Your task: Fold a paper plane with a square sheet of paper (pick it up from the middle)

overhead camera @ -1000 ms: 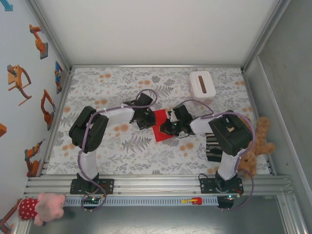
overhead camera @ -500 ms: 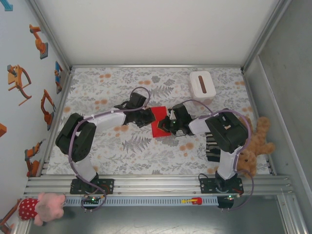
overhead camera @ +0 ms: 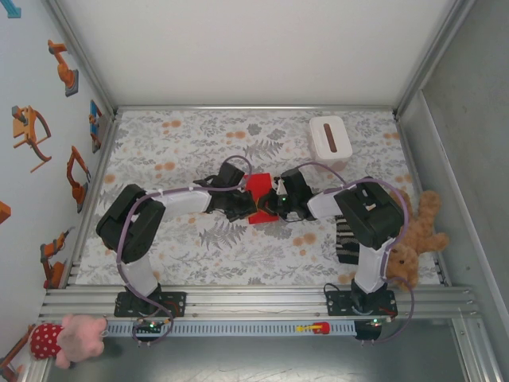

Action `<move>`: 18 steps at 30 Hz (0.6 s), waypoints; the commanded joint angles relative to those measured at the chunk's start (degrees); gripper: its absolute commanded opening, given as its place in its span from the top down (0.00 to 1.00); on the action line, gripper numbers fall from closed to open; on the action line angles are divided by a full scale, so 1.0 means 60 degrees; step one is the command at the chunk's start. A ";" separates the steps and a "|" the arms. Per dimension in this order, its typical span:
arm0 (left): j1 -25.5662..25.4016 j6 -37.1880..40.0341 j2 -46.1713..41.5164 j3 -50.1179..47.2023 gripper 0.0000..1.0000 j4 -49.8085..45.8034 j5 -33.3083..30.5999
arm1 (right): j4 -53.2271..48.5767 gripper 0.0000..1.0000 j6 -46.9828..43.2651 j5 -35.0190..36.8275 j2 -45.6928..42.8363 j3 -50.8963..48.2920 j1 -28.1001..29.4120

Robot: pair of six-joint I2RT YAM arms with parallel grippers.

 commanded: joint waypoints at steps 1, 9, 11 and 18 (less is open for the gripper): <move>-0.0118 -0.0169 0.0244 0.0114 0.93 -0.0235 0.0117 | -0.1234 1.00 -0.0038 0.0674 0.0556 -0.0118 -0.0031; -0.0149 -0.0007 0.0342 0.0253 0.93 -0.0605 -0.0197 | -0.1459 1.00 -0.0005 0.0701 0.0574 -0.0001 -0.0032; -0.0157 0.0077 0.0388 0.0275 0.93 -0.0696 -0.0254 | -0.1498 1.00 -0.0016 0.0711 0.0574 0.0013 -0.0031; -0.0146 0.0329 0.0497 0.0385 0.93 -0.1068 -0.0360 | -0.1607 1.00 -0.0013 0.0732 0.0611 0.0039 -0.0032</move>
